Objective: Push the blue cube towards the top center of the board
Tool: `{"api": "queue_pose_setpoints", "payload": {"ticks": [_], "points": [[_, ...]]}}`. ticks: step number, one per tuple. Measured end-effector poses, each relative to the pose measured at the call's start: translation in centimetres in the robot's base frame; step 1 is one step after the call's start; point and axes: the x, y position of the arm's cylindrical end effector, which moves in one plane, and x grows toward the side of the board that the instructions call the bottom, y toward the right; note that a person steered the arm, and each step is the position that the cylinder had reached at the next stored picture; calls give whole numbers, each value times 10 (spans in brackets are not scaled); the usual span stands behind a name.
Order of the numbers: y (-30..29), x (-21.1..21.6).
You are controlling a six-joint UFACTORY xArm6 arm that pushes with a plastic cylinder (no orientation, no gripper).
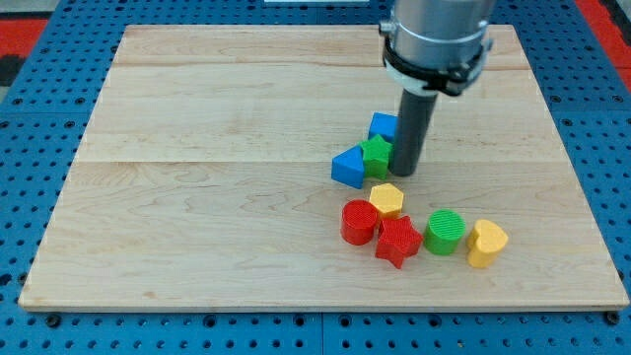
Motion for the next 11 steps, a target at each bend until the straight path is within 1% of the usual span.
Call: {"api": "queue_pose_setpoints", "payload": {"ticks": [2,3,4,5,6,7,8,9,10,11], "points": [[-67,-67],[-76,-77],[-24,-41],[17,-37],[17,-73],[52,-83],[71,-99],[36,-147],[25,-158],[62,-101]]}}
